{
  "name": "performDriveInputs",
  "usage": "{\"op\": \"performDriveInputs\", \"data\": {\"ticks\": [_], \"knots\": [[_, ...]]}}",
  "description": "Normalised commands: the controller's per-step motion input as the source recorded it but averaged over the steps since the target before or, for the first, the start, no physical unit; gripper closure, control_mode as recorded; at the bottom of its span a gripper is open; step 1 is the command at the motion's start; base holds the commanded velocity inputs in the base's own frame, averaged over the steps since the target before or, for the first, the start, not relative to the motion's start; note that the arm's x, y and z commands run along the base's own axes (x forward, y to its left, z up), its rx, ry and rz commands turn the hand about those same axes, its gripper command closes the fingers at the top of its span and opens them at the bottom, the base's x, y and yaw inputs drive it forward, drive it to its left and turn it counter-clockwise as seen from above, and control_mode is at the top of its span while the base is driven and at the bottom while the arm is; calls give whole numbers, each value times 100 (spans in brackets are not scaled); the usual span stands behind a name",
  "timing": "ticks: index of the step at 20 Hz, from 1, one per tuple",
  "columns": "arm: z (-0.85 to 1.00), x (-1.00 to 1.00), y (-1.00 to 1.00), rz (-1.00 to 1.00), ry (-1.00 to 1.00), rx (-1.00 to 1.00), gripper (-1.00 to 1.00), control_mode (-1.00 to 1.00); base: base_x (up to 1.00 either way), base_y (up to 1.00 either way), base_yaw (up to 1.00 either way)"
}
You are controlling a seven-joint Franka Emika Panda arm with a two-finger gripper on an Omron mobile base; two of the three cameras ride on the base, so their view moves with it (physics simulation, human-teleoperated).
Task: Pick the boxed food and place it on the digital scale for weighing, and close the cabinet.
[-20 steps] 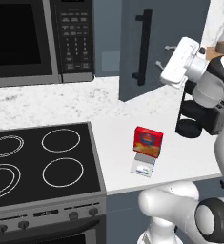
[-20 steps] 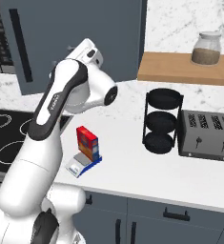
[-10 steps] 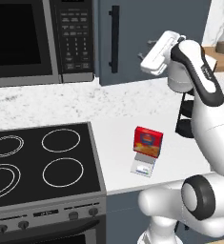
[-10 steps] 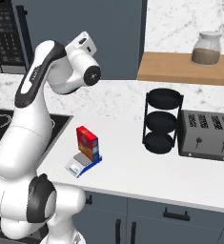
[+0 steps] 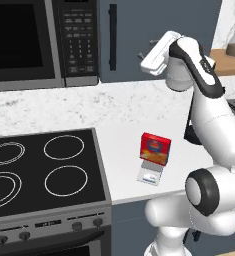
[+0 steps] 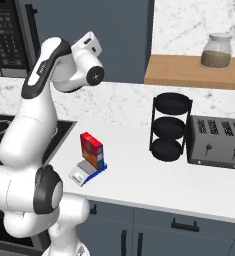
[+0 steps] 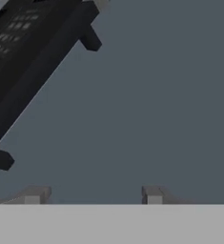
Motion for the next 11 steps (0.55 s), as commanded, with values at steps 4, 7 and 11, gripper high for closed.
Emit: {"op": "performDriveInputs", "data": {"ticks": [4, 7, 11], "knots": [[-27, 62, -8, 0, -3, 0, -100, -100, 0, 0, 0], [0, -20, -21, 0, 0, 3, -100, -100, 0, 0, 0], [0, -48, -23, 0, 0, 4, -100, -100, 0, 0, 0]]}}
